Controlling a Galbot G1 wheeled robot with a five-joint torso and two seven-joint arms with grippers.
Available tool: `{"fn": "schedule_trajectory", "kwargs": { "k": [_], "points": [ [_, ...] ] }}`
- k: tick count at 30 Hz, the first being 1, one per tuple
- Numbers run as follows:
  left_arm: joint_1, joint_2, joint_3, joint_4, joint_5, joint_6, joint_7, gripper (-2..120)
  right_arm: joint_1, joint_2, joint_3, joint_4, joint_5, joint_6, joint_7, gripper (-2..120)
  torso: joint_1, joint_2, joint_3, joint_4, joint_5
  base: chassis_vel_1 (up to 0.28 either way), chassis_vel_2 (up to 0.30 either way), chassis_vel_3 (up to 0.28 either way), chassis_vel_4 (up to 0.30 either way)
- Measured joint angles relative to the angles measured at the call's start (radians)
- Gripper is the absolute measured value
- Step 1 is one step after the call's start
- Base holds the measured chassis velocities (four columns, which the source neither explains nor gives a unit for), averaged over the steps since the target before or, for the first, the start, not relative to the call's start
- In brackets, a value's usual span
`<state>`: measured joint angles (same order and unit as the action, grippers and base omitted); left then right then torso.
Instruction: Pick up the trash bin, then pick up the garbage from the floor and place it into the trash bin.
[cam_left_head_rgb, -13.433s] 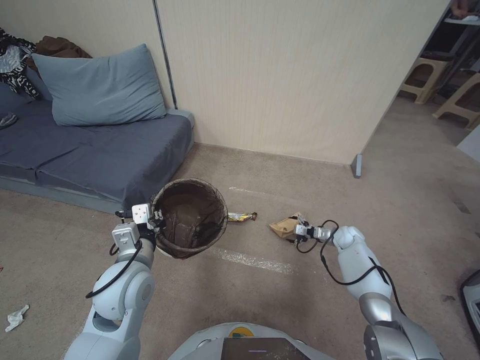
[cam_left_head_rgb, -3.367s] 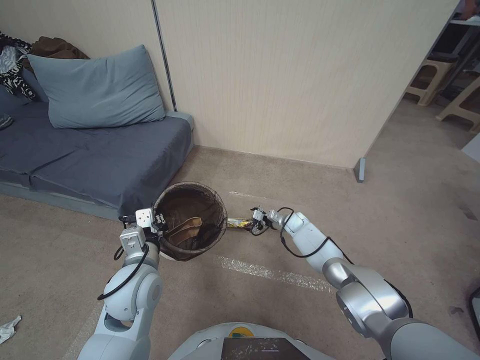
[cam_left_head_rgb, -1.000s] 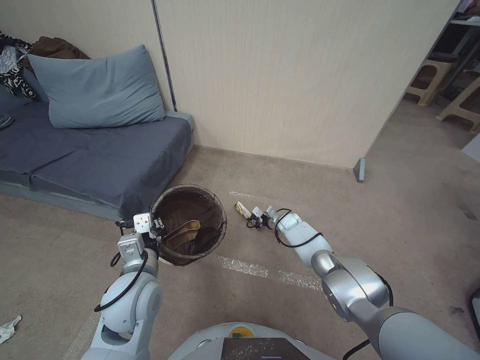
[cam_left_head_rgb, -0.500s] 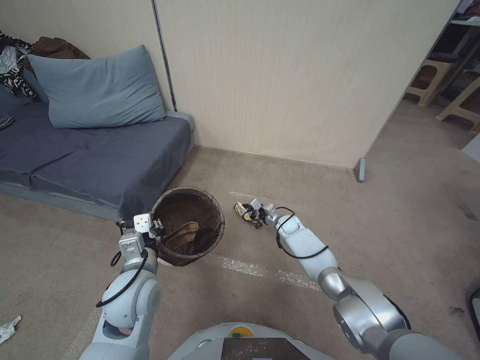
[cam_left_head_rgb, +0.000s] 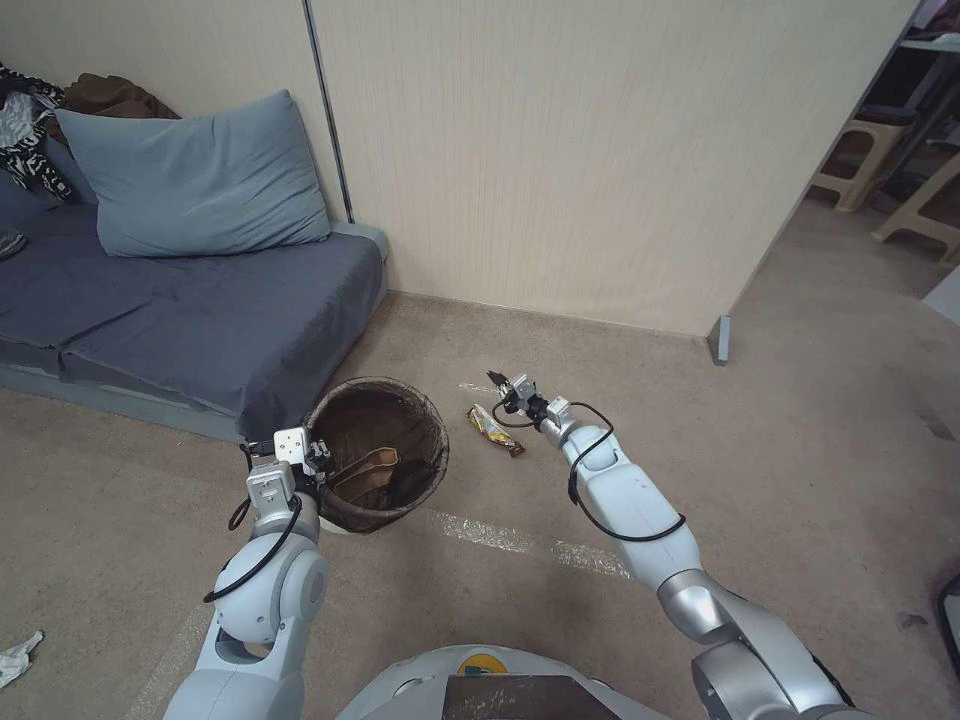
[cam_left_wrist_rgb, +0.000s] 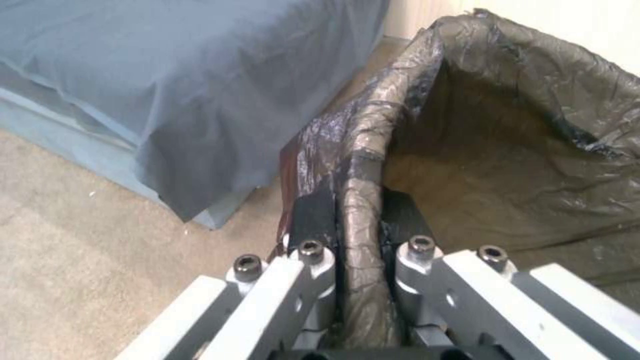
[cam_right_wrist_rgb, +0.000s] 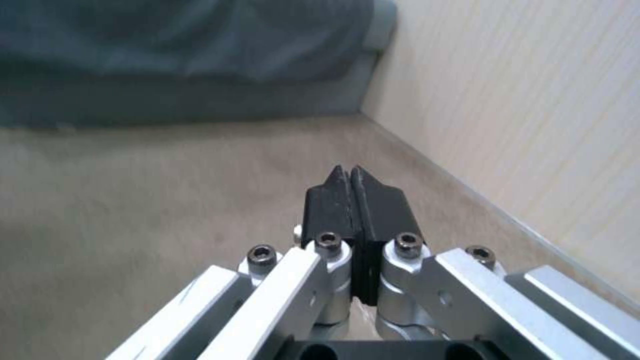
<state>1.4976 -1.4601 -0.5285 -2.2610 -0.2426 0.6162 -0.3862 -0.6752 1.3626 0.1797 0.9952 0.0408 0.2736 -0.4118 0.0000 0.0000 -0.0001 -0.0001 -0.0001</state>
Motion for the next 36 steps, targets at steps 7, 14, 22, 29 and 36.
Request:
{"fn": "schedule_trajectory", "kwargs": {
  "k": [7,14,22,29,36],
  "points": [
    [-0.006,0.000,0.010,0.006,-0.001,0.000,0.000,5,0.031,0.010,-0.008,-0.105,-0.106,-0.079,0.044,0,0.000,0.000,0.000,0.0003,0.0001,0.000,0.000,0.000,0.000],
    [-0.005,0.003,0.007,0.002,-0.003,0.000,0.000,5,0.067,0.058,0.004,-0.280,-0.187,-0.143,0.125,30,0.000,0.000,0.000,0.0001,0.0001,0.000,0.000,0.000,0.000],
    [-0.004,0.000,0.012,0.003,-0.002,0.000,0.000,5,0.098,0.085,0.020,-0.376,-0.119,-0.176,0.131,58,0.000,0.000,0.000,0.0001,0.0000,0.000,0.000,0.000,0.000],
    [-0.001,-0.001,0.012,0.002,0.001,0.000,0.000,5,0.109,0.095,-0.018,-0.383,-0.003,-0.251,0.101,79,0.000,0.000,0.000,0.0002,0.0000,0.000,0.000,0.000,0.000],
    [0.000,-0.006,0.016,0.002,0.006,0.000,0.000,5,0.133,0.127,-0.042,-0.441,0.007,-0.264,0.076,99,0.000,0.000,0.000,0.0002,0.0000,0.000,0.000,0.000,0.000]
  ]
}}
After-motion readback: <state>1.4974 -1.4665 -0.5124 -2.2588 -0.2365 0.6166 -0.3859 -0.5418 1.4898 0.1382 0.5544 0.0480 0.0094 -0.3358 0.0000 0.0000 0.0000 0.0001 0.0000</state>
